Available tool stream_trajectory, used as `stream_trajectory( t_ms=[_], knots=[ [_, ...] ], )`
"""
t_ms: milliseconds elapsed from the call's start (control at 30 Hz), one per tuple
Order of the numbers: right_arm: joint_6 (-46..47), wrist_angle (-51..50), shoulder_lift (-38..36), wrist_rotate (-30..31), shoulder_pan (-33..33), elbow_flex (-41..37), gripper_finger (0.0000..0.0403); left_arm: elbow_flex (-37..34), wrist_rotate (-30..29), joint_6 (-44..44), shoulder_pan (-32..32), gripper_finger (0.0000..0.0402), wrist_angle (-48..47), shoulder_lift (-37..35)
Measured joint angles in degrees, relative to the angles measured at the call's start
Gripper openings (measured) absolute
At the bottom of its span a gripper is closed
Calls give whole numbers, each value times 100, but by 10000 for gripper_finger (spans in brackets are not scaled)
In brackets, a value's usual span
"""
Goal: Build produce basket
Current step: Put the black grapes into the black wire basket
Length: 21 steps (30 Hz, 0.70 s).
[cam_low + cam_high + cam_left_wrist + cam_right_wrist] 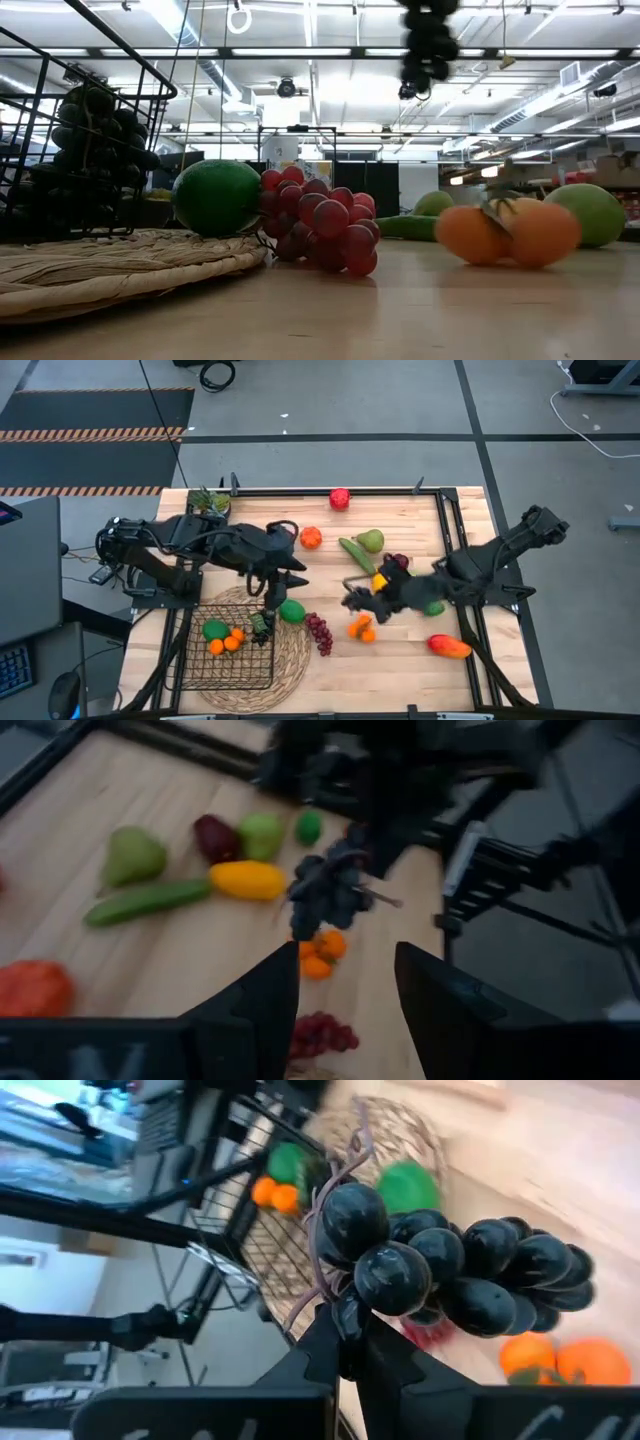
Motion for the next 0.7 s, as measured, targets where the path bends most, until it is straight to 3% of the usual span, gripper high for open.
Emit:
stream_trajectory(
  t_ms=[300,533,700],
  knots=[
    [-907,1914,709,-1086,-972,0,24,-2,-334,-229,333,172,-132,-608],
    [-980,3938,1647,-1808,-1359,2,24,4,-624,-204,595,172,-130,-1242],
    [-874,5628,2422,-2650,-1492,2,24,4,-622,-202,726,172,-190,-1419]
  ],
)
